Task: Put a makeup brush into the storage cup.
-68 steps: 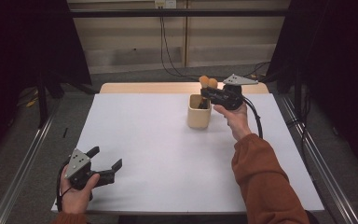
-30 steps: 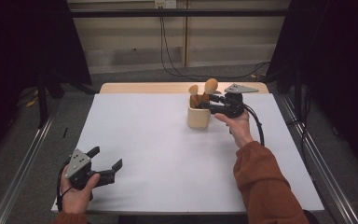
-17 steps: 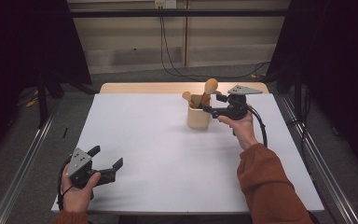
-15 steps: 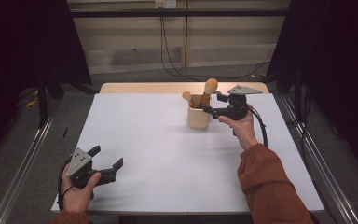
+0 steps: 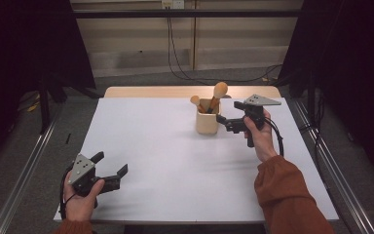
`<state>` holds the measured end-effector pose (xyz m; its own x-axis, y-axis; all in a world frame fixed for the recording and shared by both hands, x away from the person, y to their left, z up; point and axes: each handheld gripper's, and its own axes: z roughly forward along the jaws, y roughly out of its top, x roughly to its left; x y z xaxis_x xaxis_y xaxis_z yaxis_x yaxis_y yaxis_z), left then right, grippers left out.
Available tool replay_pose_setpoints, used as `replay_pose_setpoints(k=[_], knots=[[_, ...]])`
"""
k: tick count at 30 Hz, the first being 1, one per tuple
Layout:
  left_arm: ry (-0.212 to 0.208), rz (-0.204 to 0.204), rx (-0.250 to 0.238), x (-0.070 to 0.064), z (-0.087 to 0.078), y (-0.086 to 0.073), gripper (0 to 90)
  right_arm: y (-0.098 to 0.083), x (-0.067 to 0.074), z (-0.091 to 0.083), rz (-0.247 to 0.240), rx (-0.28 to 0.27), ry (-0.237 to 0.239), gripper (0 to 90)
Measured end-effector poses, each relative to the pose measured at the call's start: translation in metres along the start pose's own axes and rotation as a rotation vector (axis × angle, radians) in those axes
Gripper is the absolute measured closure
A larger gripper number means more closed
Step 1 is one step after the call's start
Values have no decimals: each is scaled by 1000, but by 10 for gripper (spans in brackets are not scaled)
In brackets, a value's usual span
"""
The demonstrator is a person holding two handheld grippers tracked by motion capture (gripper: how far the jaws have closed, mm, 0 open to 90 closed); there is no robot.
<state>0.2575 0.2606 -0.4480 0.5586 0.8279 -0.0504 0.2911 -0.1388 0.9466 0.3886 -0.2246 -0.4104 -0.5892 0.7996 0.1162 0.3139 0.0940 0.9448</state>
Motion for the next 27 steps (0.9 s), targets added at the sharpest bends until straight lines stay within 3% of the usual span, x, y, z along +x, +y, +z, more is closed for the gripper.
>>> replay_pose_setpoints(k=[7, 8, 27], knots=[[-2, 2, -14, 0, -3, -1, 34, -6, 5, -11, 2, -36, 0, 16], [-1, 5, -13, 1, -4, -1, 34, -7, 6, -14, -17, -38, -25, 25], [0, 3, -20, -1, -5, 0, 33, -24, 7, -46, 1, -24, -60, 25]])
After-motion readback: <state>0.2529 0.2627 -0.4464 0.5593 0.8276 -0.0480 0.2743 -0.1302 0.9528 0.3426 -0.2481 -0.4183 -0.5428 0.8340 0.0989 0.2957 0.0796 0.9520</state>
